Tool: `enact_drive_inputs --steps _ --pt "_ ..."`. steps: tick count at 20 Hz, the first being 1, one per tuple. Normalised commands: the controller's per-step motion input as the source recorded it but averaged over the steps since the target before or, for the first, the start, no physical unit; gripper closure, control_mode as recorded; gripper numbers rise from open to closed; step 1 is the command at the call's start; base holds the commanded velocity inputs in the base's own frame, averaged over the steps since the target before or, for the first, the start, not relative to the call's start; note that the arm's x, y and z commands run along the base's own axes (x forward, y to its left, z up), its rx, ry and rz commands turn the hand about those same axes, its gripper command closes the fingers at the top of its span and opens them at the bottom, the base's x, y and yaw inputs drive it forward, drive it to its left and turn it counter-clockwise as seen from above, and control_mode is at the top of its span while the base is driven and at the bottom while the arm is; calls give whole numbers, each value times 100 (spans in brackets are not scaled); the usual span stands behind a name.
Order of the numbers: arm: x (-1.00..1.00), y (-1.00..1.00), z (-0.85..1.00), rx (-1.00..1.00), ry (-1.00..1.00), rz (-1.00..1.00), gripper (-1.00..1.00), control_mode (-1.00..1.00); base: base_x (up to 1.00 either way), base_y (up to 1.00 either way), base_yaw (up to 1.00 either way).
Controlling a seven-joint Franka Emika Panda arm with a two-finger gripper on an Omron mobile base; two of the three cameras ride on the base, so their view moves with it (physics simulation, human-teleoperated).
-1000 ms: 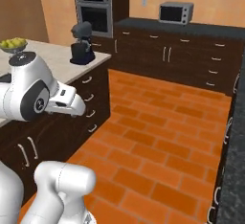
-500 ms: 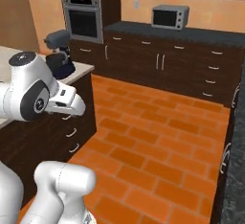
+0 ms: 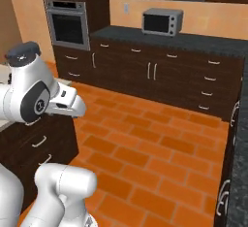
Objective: Navigate to the microwave.
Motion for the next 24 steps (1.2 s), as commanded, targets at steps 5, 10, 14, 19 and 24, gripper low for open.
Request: enact_drive_inputs --steps 5,10,14,19,24 --pt "0 0 0 0 0 0 -100 100 100 0 -13" --pt "0 0 0 0 0 0 -100 100 100 15 -11" --pt "0 0 0 0 0 0 -100 100 100 24 -9" --pt "0 0 0 0 0 0 -100 100 100 17 -9" --pt "0 0 0 0 0 0 -100 100 100 0 -7"
